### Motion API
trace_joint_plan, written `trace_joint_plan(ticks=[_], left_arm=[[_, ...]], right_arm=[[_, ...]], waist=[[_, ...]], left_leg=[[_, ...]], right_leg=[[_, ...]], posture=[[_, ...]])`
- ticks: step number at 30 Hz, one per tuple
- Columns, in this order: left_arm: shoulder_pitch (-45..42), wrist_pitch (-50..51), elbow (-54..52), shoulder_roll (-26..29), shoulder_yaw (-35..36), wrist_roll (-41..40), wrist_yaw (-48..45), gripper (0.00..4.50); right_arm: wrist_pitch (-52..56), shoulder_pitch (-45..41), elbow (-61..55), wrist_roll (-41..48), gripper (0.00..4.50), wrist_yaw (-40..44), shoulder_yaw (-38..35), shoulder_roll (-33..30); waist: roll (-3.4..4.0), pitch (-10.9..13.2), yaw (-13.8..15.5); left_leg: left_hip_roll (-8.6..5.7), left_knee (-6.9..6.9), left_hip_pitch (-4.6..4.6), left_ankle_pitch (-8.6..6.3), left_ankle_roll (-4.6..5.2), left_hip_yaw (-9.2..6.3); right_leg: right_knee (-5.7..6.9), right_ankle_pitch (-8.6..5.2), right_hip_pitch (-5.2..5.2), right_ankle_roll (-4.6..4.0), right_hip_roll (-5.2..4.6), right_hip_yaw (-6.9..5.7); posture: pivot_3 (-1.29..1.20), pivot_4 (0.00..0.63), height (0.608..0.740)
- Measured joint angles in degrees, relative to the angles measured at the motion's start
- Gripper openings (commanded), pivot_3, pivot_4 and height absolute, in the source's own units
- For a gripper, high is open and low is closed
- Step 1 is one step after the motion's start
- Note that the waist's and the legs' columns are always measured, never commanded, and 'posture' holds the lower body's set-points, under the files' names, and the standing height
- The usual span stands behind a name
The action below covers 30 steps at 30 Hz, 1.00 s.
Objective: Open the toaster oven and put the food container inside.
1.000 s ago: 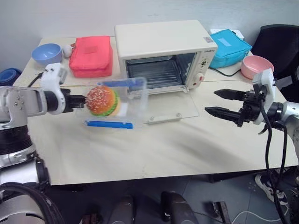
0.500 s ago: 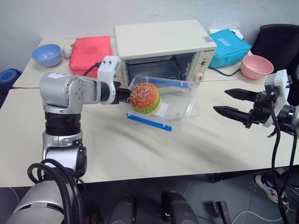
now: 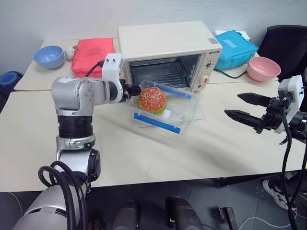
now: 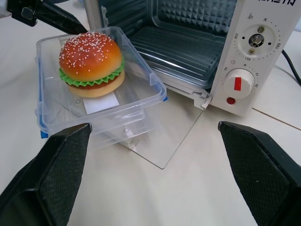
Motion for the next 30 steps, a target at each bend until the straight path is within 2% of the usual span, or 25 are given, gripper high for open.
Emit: trace_joint_plan(ticks=[5, 7, 10, 14, 16, 18, 21, 26, 30], left_arm=[[3.3, -0.4, -7.8, 3.2, 5.0, -6.8, -6.8, 2.97], [6.1, -2.0, -11.0, 6.7, 6.2, -10.0, -11.3, 2.57], [11.2, -4.8, -14.4, 12.0, 7.6, -14.8, -19.1, 1.76], [20.2, -10.3, -16.4, 21.5, 8.0, -21.2, -33.7, 0.4], [23.6, -14.0, -16.2, 25.7, 6.6, -21.6, -38.6, 0.0], [26.5, -18.4, -15.9, 28.7, 4.2, -21.0, -42.8, 0.0], [29.4, -24.3, -15.6, 29.6, -0.5, -19.1, -46.0, 0.0], [30.6, -32.1, -14.8, 28.8, -7.6, -15.1, -47.5, 0.0], [29.8, -37.2, -11.5, 26.1, -13.8, -9.9, -46.3, 0.0]], right_arm=[[0.5, 0.2, -1.6, 0.6, 4.5, 0.0, 0.0, -0.8], [1.5, 0.3, -3.4, 1.7, 4.5, 0.0, 0.0, -0.8], [3.3, 0.6, -6.1, 4.1, 3.9, -0.5, 0.0, -0.8], [7.1, 3.2, -12.9, 9.5, 2.5, -2.0, 0.2, 0.2], [8.3, 4.6, -16.1, 11.6, 1.77, -3.3, 1.4, 1.4], [9.1, 5.6, -18.4, 13.0, 1.12, -5.0, 3.0, 3.4], [9.1, 6.9, -19.5, 13.2, 0.08, -7.5, 6.0, 5.6], [7.5, 8.2, -18.8, 8.6, 0.03, -11.0, 12.0, 8.6], [5.4, 7.0, -14.8, 2.7, 0.03, -14.0, 16.7, 11.1]], waist=[[0.01, 0.0, -0.2], [0.01, 0.0, -0.3], [0.01, 0.0, -0.2], [0.01, 0.0, -0.2], [0.01, 0.0, -0.1], [0.01, 0.0, 0.0], [0.01, 0.0, 0.2], [0.01, 0.0, -0.1], [0.01, 0.0, -0.1]], left_leg=[[0.03, -0.02, 0.05, 0.0, -0.03, 0.03], [0.05, -0.04, 0.08, 0.0, -0.06, 0.06], [0.06, -0.03, 0.11, 0.0, -0.07, 0.06], [0.07, -0.04, 0.11, -0.01, -0.05, 0.04], [0.06, -0.03, 0.15, -0.02, 0.01, 0.02], [0.03, -0.03, 0.18, -0.08, 0.18, 0.01], [0.0, -0.03, 0.17, -0.19, 0.43, -0.01], [0.01, -0.05, 0.15, -0.2, 0.45, 0.0], [0.01, -0.04, 0.12, -0.19, 0.47, 0.02]], right_leg=[[0.01, 0.0, 0.0, 0.0, 0.04, 0.03], [0.01, 0.0, 0.0, 0.0, 0.06, 0.07], [0.0, -0.01, 0.04, -0.01, 0.06, 0.08], [-0.07, -0.03, 0.07, -0.06, 0.05, 0.07], [-0.09, -0.03, 0.14, -0.06, 0.02, 0.07], [-0.14, -0.04, 0.21, -0.07, -0.04, 0.06], [-0.15, -0.04, 0.23, -0.07, -0.11, 0.06], [-0.12, -0.04, 0.18, -0.07, -0.08, 0.06], [-0.11, -0.03, 0.15, -0.06, -0.05, 0.07]], posture=[[0.0, 0.15, 0.74], [0.0, 0.15, 0.74], [0.0, 0.15, 0.74], [0.0, 0.15, 0.74], [0.0, 0.15, 0.74], [0.0, 0.15, 0.74], [0.0, 0.15, 0.74], [0.0, 0.15, 0.74], [0.0, 0.15, 0.74]])
